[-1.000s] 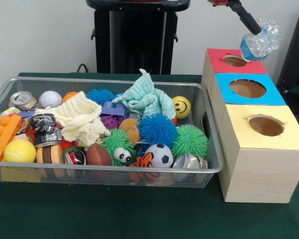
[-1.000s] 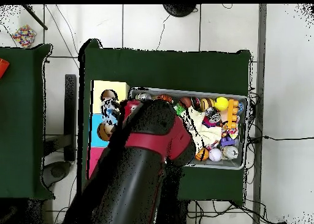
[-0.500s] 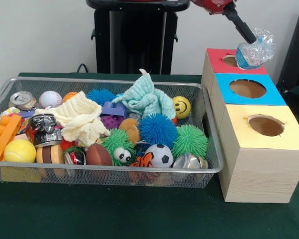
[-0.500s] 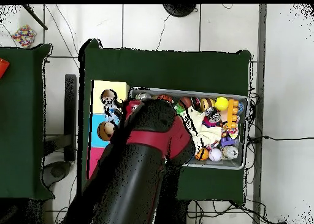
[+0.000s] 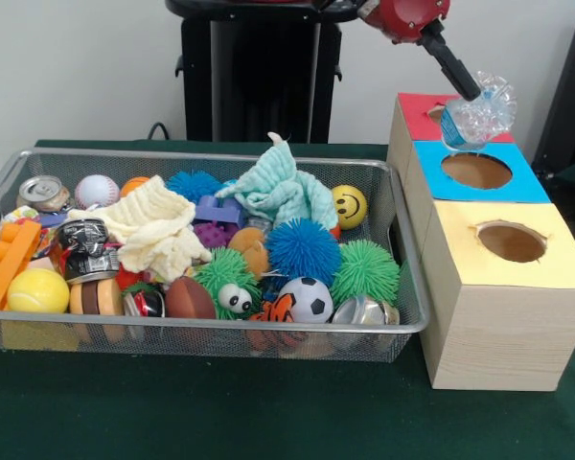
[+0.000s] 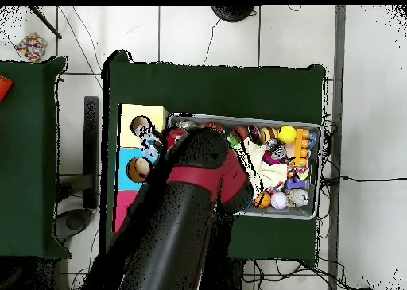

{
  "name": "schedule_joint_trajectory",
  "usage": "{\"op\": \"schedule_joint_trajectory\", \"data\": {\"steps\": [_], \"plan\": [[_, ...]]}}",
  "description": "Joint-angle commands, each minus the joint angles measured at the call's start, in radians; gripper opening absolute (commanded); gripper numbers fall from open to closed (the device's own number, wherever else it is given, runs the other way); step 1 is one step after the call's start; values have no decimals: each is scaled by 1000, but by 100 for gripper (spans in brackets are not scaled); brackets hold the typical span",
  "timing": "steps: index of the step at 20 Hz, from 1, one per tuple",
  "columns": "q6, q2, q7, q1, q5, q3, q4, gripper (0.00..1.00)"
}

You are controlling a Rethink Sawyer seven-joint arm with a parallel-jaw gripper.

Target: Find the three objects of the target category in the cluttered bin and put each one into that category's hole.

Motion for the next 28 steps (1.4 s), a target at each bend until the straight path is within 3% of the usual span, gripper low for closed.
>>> {"op": "schedule_joint_trajectory", "data": {"steps": [1,12,19,28], "plan": [[36,37,-333,-44,80,156,94,0],[6,41,-331,-57,112,170,97,0],[48,85,-247,-8,17,139,65,0],[59,121,-249,6,0,129,52,0]]}}
